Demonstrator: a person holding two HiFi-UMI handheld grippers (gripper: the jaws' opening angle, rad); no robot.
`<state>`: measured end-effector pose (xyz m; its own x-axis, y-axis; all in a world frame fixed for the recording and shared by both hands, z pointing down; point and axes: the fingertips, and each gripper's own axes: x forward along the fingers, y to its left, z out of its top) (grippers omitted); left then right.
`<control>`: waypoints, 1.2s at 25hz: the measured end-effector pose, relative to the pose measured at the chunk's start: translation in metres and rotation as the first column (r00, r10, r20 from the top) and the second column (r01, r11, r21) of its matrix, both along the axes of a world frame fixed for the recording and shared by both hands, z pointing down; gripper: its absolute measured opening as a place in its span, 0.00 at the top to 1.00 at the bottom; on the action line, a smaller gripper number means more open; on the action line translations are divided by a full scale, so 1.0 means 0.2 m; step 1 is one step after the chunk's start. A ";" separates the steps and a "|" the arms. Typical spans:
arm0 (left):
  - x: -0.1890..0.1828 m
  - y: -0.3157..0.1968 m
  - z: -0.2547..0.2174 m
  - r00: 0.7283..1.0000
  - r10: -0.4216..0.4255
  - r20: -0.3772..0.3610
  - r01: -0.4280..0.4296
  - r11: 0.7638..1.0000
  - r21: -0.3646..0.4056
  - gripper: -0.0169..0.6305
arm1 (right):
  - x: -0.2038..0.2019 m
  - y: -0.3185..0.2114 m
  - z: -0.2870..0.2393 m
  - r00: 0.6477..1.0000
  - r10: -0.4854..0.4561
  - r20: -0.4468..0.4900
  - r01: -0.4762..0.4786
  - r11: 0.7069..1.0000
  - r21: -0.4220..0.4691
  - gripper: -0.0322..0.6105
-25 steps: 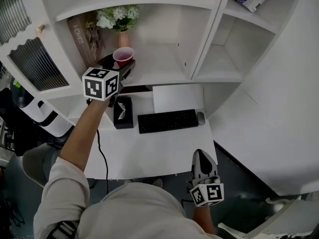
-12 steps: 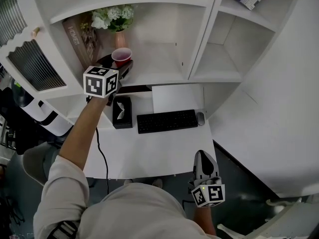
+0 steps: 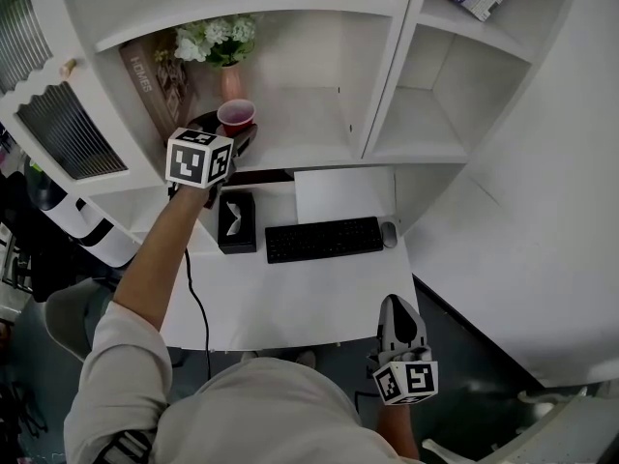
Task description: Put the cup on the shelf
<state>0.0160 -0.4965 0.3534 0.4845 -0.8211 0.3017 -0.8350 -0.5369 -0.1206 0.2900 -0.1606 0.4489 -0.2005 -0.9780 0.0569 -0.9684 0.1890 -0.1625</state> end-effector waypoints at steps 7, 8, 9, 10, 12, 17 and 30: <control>0.00 0.00 0.01 1.000 0.002 0.026 -0.002 1.000 -0.014 0.48 | 0.02 0.00 -0.01 1.000 0.003 0.001 -0.003 1.000 0.005 0.94; 0.00 0.00 0.01 1.000 0.003 0.024 -0.003 1.000 -0.013 0.47 | 0.02 0.00 -0.01 1.000 0.001 0.000 -0.001 1.000 0.005 0.94; 0.00 0.00 0.01 1.000 0.004 0.022 -0.004 1.000 -0.013 0.46 | 0.01 0.00 -0.01 1.000 -0.001 -0.001 0.001 1.000 0.005 0.94; 0.00 0.00 0.01 1.000 0.006 0.019 -0.005 1.000 -0.013 0.46 | 0.01 0.00 -0.01 1.000 -0.004 -0.002 0.004 1.000 0.005 0.94; 0.00 0.00 0.01 1.000 0.005 0.014 -0.005 1.000 -0.011 0.44 | 0.00 0.00 -0.02 1.000 -0.008 -0.002 0.008 1.000 0.007 0.94; 0.01 0.00 0.02 1.000 0.009 0.026 -0.009 1.000 -0.020 0.43 | -0.02 -0.01 -0.03 1.000 -0.012 -0.006 0.012 1.000 0.009 0.94; -0.07 0.07 -0.01 1.000 -0.029 -0.010 0.029 1.000 0.004 0.42 | -0.03 -0.01 -0.04 1.000 -0.008 -0.009 0.009 1.000 0.014 0.94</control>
